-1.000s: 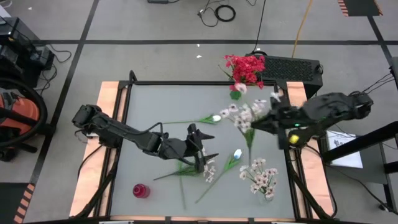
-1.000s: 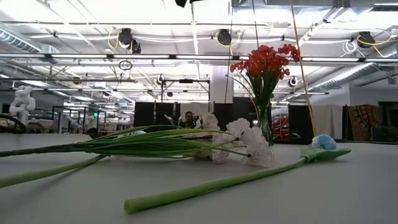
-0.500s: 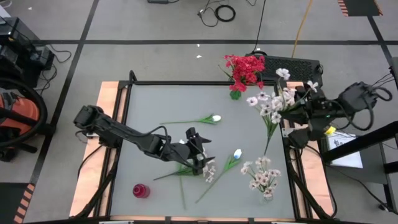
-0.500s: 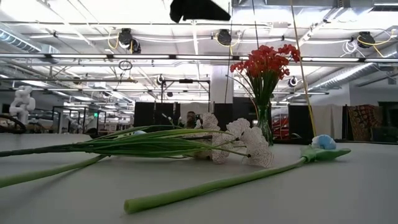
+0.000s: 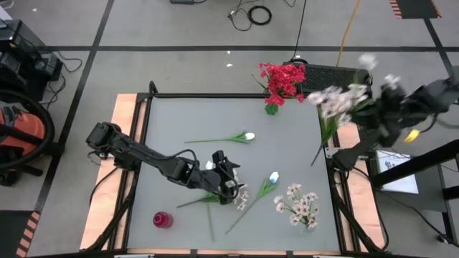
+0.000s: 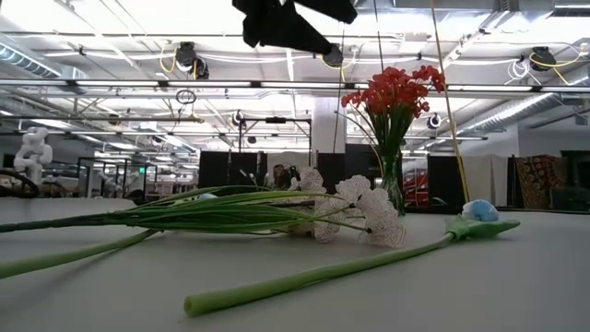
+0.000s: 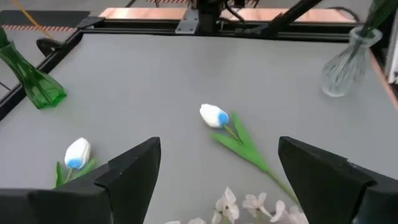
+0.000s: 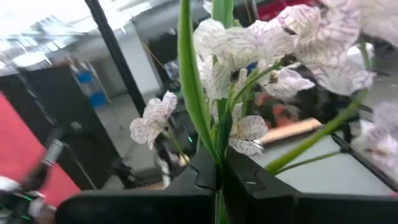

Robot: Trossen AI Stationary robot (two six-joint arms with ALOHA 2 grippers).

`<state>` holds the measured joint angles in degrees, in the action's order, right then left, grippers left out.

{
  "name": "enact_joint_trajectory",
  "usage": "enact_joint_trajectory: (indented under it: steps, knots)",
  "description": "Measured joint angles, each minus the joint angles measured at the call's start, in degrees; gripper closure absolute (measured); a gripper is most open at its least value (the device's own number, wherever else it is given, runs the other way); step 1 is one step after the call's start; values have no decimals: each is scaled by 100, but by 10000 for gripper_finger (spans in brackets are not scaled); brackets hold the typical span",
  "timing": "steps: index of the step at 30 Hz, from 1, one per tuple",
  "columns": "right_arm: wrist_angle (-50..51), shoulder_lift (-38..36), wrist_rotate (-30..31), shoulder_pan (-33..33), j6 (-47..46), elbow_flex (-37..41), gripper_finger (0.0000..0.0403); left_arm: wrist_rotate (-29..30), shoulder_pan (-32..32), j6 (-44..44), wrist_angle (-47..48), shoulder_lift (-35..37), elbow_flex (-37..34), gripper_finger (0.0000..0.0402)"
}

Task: Sort flowers into vase by color
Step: Put the right white flowers into the transparent vase

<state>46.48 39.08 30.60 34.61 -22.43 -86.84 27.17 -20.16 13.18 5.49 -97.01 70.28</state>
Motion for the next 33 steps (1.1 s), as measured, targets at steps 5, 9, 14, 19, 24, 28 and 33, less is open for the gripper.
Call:
enact_joint_trajectory:
  steps: [5, 9, 14, 19, 24, 28, 33]
  knots:
    - [-62, -106, -988, -2, -258, -235, 401, 4, -104, 99, 109, 2, 0, 73]
    - [-79, -3, -1815, 0, -501, -197, 401, 27, -175, 222, 180, -9, 0, 73]
    - [411, 368, -2021, 0, -428, -116, 401, 49, -253, 336, 155, -144, 0, 73]
    - [388, 776, -1924, 9, -555, 149, 401, 76, -322, 580, 173, -373, 0, 73]
    - [340, 1114, -1325, 434, -701, 305, 401, 75, -368, 613, 159, -538, 0, 73]
    - [80, 1384, -281, 1135, -951, 305, 401, 77, -361, 785, 174, -552, 0, 73]
    - [230, 1799, 1035, 2137, -1890, 305, 401, 207, -361, 906, 161, -549, 0, 73]
